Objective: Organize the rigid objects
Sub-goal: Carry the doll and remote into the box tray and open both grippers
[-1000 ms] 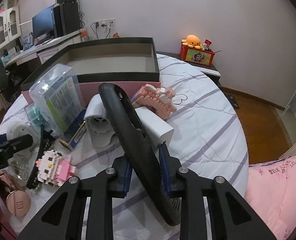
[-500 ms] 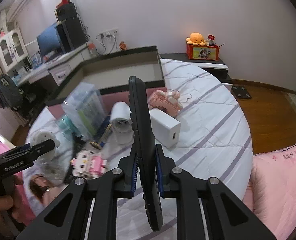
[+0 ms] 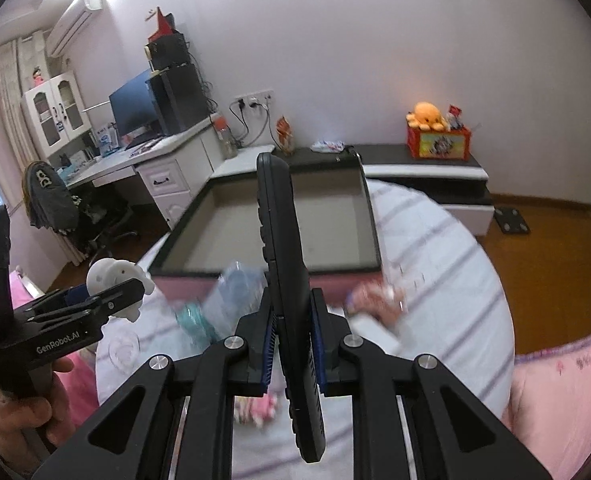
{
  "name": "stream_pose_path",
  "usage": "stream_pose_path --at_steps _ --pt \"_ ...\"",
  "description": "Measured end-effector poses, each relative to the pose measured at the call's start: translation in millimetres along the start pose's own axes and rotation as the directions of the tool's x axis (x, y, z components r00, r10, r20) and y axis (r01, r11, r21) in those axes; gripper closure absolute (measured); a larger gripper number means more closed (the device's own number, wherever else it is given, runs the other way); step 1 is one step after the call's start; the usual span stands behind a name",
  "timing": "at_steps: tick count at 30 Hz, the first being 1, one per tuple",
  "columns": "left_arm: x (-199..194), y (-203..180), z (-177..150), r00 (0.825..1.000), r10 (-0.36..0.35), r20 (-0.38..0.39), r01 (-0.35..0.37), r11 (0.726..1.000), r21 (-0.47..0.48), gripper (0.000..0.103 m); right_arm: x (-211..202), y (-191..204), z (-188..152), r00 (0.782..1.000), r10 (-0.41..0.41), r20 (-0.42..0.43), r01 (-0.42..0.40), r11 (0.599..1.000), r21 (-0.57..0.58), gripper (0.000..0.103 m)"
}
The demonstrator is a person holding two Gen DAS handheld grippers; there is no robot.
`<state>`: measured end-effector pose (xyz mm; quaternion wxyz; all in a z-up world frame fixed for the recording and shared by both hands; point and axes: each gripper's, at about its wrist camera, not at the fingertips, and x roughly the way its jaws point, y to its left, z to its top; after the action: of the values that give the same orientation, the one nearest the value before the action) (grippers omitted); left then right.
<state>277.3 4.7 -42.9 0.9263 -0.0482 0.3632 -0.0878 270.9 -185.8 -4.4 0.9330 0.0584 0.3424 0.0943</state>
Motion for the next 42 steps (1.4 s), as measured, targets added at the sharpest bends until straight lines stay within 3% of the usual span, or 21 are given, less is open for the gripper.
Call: stream_pose_path --at_steps 7,13,22,28,30,31,32,33,34,35,37,39,42 --pt "20.8 -1.4 52.2 0.998 0.031 0.046 -0.032 0.999 0.025 0.033 43.1 -0.8 47.3 1.000 0.002 0.001 -0.002 0.999 -0.033 0.088" --pt "66.8 -4.0 80.8 0.998 0.063 0.030 -0.065 0.996 0.058 0.033 104.2 -11.0 65.8 0.997 0.016 -0.081 -0.018 0.999 -0.032 0.088" --pt "147.8 -2.3 83.7 0.990 0.088 -0.111 -0.080 0.994 0.067 0.033 174.7 -28.9 67.5 0.972 0.035 -0.232 -0.037 0.999 -0.008 0.087" --pt "175.8 0.2 73.3 0.970 0.098 -0.221 -0.085 0.994 0.070 0.032 191.9 -31.2 61.7 0.953 0.023 -0.302 -0.028 1.000 -0.013 0.087" --pt "178.3 1.2 71.2 0.964 0.121 -0.235 -0.108 0.992 0.067 0.022 197.2 -31.7 57.7 0.941 0.026 -0.336 -0.030 0.999 -0.009 0.086" --pt "177.2 2.6 70.9 0.964 0.122 -0.236 -0.110 0.992 0.063 0.013 197.8 -31.8 57.0 0.939 0.025 -0.342 -0.029 1.000 -0.006 0.082" --pt "174.4 3.5 70.3 0.965 0.117 -0.233 -0.106 0.993 0.059 0.010 196.9 -31.9 56.3 0.940 0.024 -0.341 -0.028 1.000 -0.006 0.077" --pt "169.8 4.2 70.0 0.968 0.110 -0.224 -0.100 0.993 0.057 0.007 195.1 -31.4 56.7 0.941 0.023 -0.337 -0.027 1.000 -0.007 0.060" --pt "164.5 4.0 69.3 0.971 0.107 -0.212 -0.097 0.994 0.058 0.006 191.9 -31.2 57.6 0.944 0.039 -0.328 -0.041 0.999 -0.001 0.051" --pt "158.4 4.2 68.7 0.973 0.111 -0.200 -0.101 0.993 0.062 0.005 188.4 -29.9 58.0 0.946 0.044 -0.321 -0.046 0.999 0.002 0.049" --pt "145.8 9.4 69.6 0.977 0.115 -0.178 -0.106 0.993 0.056 0.003 178.0 -28.9 59.9 0.958 0.007 -0.288 -0.012 1.000 -0.016 0.029" --pt "128.3 18.4 70.0 0.984 0.099 -0.149 -0.096 0.995 0.027 0.001 163.5 -28.6 61.3 0.969 0.028 -0.245 -0.028 1.000 0.002 0.020" --pt "98.2 28.5 67.7 0.990 0.107 -0.094 -0.108 0.994 -0.005 0.000 137.1 -29.6 60.8 0.981 0.038 -0.188 -0.031 0.999 0.038 0.018"
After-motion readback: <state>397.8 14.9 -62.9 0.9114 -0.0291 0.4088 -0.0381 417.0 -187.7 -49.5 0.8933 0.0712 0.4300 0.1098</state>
